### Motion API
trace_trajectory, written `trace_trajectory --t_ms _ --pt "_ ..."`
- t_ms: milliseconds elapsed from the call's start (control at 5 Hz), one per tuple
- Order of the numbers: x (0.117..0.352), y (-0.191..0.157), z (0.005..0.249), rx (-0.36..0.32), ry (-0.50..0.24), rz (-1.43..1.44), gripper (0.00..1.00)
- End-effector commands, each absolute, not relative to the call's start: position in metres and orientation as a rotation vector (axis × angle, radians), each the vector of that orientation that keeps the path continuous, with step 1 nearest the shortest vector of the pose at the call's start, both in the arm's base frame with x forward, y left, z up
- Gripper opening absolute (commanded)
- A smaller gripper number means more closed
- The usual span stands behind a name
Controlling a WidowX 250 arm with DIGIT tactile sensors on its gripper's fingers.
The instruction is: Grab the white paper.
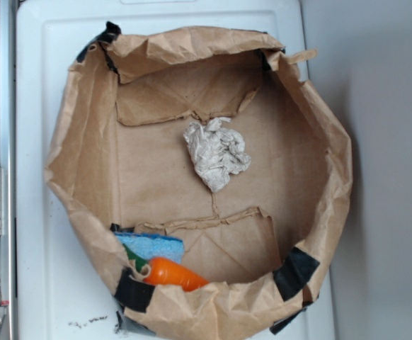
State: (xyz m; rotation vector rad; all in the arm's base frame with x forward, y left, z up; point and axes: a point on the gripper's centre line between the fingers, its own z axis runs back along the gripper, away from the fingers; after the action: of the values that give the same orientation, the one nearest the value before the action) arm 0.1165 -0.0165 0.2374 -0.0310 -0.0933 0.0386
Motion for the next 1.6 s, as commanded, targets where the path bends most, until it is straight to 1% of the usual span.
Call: trace_trajectory --t_ms 0,200,400,600,800,1000,1400 --pt "0.116 -0.017 0.237 -0.031 -0.093 0.039 1.00" --pt "0.144 -0.025 0.235 -0.069 -0.110 0.054 1.00" --pt "0.141 -0.020 0.233 -0.061 -0.129 0.087 1.00" --pt "0.143 -0.006 0.220 -0.030 -0.138 0.130 1.00" --pt "0.153 0.001 0.208 -0.025 -0.091 0.149 1.00" --pt "0.160 0.000 0.205 -0.014 -0.040 0.189 1.00" --pt "0.160 0.000 0.205 -0.014 -0.040 0.189 1.00"
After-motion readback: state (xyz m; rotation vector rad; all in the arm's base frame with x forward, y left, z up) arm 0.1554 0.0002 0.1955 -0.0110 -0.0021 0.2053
